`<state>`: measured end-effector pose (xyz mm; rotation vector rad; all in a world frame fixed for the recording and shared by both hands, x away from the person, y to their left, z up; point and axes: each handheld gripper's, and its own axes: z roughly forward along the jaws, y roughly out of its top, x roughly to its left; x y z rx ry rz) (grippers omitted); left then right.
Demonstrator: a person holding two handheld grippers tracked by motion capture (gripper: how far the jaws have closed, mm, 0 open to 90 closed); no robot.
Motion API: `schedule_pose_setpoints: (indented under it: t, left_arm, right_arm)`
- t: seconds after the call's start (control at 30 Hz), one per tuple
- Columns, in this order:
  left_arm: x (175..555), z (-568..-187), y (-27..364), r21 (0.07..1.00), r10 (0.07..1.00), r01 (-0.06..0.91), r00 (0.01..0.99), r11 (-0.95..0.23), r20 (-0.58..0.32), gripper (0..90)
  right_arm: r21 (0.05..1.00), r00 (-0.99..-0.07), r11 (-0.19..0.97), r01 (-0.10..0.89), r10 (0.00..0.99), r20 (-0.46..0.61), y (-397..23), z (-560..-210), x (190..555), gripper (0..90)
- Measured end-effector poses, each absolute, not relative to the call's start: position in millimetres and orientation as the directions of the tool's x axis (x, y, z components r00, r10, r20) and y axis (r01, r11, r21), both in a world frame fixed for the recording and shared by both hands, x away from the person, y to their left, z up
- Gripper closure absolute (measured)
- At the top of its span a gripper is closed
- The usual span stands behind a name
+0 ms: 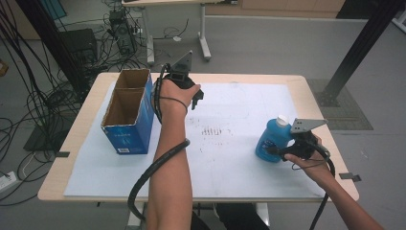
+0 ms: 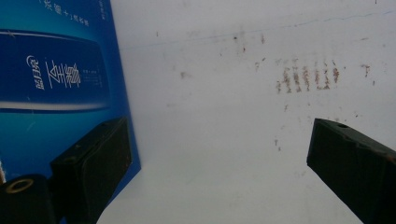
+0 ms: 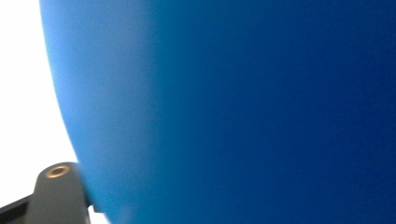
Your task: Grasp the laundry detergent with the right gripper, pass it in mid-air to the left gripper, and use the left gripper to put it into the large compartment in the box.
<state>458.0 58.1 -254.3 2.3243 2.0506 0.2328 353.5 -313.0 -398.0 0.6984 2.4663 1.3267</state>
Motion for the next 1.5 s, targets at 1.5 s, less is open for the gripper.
schedule_pose_setpoints:
  t: [1.5]
  left_arm:
    - [456.6, -256.3, 58.0, 0.119, 0.989, 0.985, 0.117, -0.128, 0.093, 7.2]
  right_arm:
    - [0.840, -0.874, 0.468, 0.274, 0.487, 0.014, -314.5, -401.7, 355.9, 42.2]
